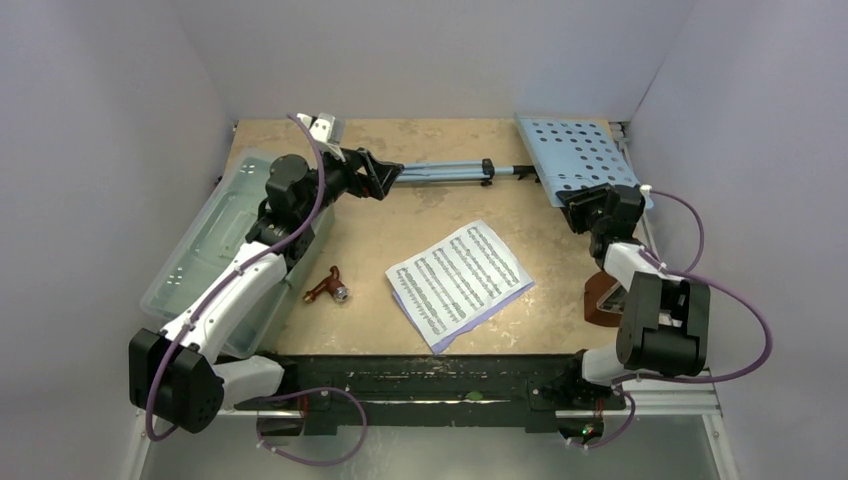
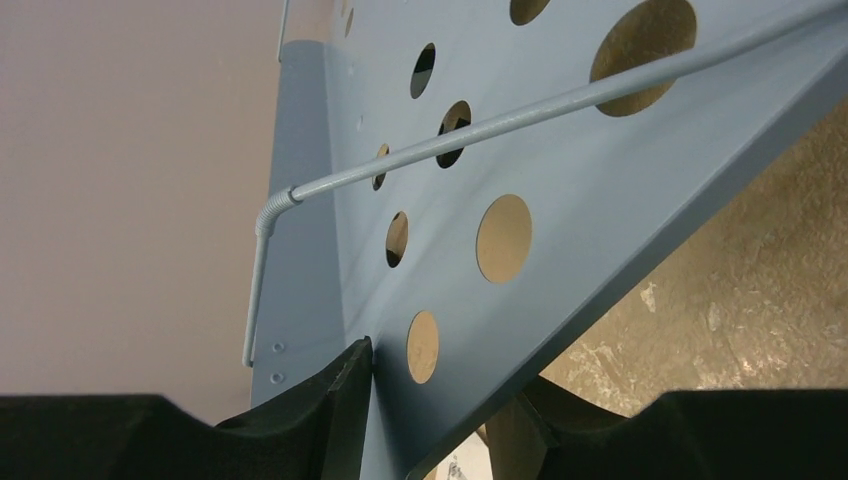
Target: Set up the instrument practice props
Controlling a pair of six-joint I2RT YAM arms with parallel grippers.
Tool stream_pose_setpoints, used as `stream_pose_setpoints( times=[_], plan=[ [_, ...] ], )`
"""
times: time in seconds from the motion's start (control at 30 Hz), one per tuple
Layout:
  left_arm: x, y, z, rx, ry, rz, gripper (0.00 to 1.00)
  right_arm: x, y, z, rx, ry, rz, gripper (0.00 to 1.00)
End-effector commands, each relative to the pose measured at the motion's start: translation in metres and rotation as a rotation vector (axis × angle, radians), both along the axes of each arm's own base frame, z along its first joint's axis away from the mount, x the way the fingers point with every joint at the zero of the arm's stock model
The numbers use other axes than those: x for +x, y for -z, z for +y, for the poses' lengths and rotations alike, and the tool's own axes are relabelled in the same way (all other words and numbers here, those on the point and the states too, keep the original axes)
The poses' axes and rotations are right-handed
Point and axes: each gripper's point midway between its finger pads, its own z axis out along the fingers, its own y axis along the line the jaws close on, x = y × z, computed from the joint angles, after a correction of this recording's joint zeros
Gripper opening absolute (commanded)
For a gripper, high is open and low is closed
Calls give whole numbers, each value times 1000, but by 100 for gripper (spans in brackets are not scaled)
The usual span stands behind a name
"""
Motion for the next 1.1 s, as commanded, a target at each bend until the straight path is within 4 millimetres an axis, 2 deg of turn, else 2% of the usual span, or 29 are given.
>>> stream_pose_setpoints(
  times=[0.0, 0.4, 0.53, 0.6, 0.7, 0.83, 0.97, 1.07],
  plan=[
    [-1, -25, -6, -43, 27, -49, 90, 9, -16, 0, 32, 25, -110, 45],
    [0, -20, -10, -58, 41, -28, 88, 14, -28, -18, 83, 164, -234, 35],
    [1, -18, -11, -63, 42, -21, 87, 12, -36, -21, 106, 195, -296, 23],
    [1, -17, -11, -64, 43, -17, 87, 12, -47, -20, 108, 186, -341, 13],
    [1, -15, -13, -67, 46, -12, 86, 12, -67, -18, 80, 161, -390, 0],
    [1, -13, -15, -74, 55, 0, 86, 10, -108, -15, -12, 114, -471, 0],
    [2, -11, -17, -82, 61, 11, 86, 3, -159, 3, -40, 0, -638, 0],
    [3, -7, -19, -89, 66, 23, 86, -6, -198, 10, -36, -26, -774, 0]
  ],
)
